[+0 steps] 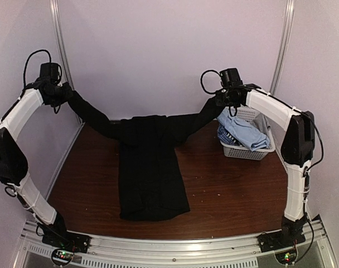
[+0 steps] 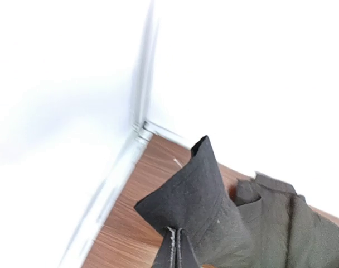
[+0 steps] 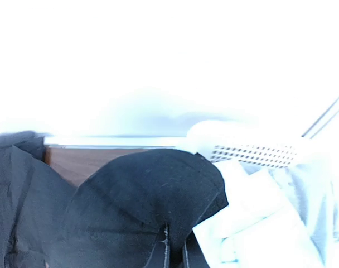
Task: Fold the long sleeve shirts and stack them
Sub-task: Place the sleeve at the center of the board.
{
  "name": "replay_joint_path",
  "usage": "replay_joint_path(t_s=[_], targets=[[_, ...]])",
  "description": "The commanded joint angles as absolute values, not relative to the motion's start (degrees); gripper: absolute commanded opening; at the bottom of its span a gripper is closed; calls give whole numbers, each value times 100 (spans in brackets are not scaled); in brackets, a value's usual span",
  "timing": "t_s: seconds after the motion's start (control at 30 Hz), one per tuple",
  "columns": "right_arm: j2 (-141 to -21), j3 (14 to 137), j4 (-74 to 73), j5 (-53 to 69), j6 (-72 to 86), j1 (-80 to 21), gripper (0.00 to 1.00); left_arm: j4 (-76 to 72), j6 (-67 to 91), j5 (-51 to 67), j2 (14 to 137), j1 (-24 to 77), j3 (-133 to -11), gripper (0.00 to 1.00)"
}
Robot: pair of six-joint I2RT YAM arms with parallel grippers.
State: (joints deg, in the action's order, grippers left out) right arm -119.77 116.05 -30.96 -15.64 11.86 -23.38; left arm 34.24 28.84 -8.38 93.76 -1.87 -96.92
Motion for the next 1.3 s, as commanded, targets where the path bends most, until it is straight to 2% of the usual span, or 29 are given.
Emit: replay_joint_path(t_s=[0.0,0.47,0.8,1.0,1.27], targets=[[-11884,11772,-3321,-1720,1153,-2172,0,3826,2603,-1018,9625,-590,-10364,0],[-12092,13282,-3892,-1835,1066,-1700,0,4738,2145,-1253,10920,-812,-13336,0],[-12138,13509,-3750,-1176,975,-1874,0,4512,2052,-826,11136,-826,-13628,0],[-12520,13476,-3732,-1388,618,-2853,0,4375,1953,-279,11205,-353,-12928,0],[-13445,13278,-3839,-1442,766,-3598,0,3541,2234,-96,11123,631,-10437,0]])
